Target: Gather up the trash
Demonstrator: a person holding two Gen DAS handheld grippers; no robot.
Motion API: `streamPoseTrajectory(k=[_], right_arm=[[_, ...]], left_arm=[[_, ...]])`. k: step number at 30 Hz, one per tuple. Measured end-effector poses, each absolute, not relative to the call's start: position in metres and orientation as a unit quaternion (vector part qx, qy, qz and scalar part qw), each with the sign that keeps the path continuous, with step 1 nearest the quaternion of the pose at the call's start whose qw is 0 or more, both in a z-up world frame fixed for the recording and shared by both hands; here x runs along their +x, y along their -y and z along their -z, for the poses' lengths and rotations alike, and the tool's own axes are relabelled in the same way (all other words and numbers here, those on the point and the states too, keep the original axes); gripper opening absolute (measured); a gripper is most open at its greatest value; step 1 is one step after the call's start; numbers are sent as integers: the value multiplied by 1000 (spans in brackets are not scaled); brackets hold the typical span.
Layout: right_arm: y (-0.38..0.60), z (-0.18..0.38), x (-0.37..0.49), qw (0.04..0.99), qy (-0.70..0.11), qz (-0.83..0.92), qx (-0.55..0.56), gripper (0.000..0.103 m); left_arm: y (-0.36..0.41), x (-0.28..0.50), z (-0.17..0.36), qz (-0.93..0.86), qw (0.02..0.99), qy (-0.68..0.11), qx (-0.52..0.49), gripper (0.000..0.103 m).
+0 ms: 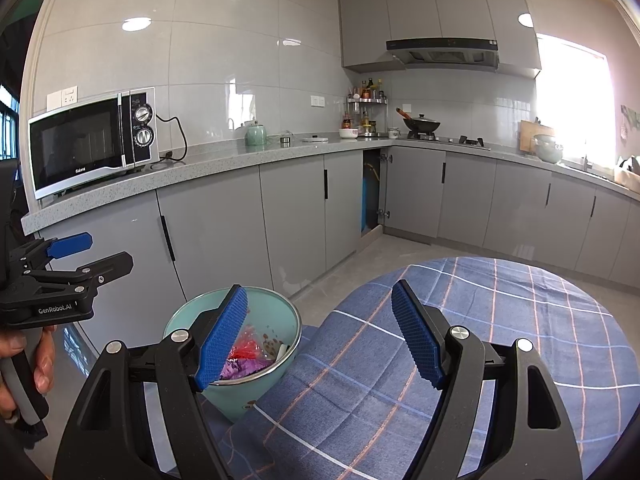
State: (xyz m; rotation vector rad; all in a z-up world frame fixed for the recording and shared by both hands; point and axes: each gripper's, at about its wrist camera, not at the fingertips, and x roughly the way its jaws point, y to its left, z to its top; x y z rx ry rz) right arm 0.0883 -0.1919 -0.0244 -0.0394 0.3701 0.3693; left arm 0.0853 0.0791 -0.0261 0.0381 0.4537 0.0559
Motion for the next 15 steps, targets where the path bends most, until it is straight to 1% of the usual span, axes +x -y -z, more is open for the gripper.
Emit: streamPoseTrajectory(k=[9, 12, 15], right_arm=[[188, 27, 87, 966, -182, -183, -20, 74], [187, 26, 86, 966, -180, -184, -19, 74], [186, 26, 84, 966, -179, -184, -19, 74]], left_arm=[[-79, 86, 26, -27, 974, -226, 21, 95], [-78, 85, 26, -29, 974, -225, 28, 98], [-77, 84, 24, -27, 974, -222, 31, 97]])
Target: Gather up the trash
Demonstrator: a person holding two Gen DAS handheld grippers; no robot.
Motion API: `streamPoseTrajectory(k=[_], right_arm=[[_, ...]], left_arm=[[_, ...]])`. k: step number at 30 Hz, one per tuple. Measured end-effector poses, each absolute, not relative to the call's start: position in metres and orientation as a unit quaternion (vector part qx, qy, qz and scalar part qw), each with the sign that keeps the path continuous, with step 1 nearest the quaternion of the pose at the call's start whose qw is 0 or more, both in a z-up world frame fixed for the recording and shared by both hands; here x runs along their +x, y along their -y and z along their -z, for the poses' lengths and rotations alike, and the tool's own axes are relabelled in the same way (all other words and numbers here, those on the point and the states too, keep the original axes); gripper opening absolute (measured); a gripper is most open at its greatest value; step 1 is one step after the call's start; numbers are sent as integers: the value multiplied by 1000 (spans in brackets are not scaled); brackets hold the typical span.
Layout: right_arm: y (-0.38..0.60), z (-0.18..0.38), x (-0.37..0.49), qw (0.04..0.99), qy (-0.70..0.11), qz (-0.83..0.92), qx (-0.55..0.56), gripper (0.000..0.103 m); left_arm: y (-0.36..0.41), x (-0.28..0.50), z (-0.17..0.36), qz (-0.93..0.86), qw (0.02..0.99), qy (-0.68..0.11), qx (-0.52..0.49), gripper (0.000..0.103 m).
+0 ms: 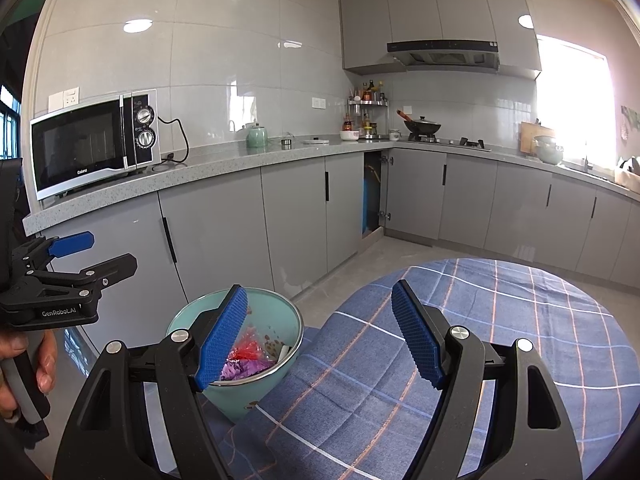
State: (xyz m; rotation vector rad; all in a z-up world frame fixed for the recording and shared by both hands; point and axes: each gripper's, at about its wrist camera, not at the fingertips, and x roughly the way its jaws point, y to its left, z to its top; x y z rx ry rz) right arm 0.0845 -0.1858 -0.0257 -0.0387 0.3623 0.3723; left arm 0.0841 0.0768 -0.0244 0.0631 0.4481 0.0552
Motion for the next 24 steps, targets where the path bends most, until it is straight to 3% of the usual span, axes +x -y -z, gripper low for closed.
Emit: streamPoseTrajectory(k=[24], right_arm=[[182, 23, 81, 966, -176, -187, -20, 74]], left_arm=[[-72, 79, 20, -48, 977, -204, 47, 98]])
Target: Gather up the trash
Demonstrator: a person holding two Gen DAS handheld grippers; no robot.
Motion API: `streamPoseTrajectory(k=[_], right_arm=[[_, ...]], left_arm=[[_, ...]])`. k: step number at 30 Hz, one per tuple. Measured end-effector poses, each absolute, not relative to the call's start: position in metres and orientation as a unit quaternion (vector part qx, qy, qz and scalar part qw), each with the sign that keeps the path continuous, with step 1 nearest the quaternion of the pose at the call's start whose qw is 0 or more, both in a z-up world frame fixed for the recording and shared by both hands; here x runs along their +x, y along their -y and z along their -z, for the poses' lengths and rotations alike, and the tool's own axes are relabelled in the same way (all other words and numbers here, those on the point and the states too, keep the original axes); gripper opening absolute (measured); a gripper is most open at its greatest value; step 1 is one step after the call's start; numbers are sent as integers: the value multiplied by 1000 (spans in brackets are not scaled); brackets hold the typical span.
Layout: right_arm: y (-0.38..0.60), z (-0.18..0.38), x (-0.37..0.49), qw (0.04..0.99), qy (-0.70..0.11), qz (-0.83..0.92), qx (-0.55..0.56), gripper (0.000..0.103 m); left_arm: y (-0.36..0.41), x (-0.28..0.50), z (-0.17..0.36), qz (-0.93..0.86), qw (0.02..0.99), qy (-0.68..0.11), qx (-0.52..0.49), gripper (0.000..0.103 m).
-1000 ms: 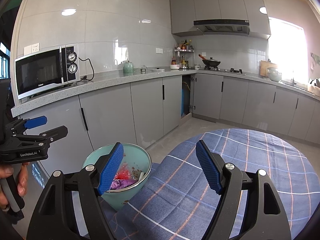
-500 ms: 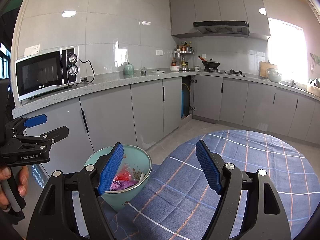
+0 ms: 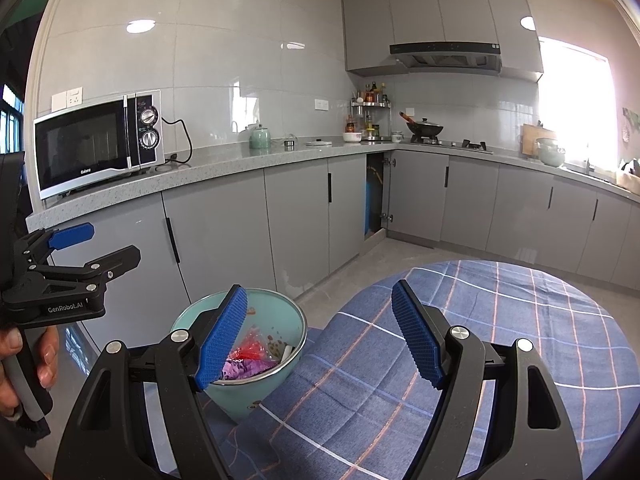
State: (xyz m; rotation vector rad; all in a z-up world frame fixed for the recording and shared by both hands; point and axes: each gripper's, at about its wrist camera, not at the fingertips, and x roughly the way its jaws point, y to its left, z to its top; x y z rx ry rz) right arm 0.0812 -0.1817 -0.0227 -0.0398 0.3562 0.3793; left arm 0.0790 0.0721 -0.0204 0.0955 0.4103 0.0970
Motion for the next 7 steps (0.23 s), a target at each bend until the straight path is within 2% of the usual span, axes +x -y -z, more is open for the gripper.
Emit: streamPoseTrajectory(k=[7], right_arm=[[183, 24, 80, 966, -176, -187, -21, 74]], left_arm=[[-76, 79, 19, -42, 977, -207, 36, 98]])
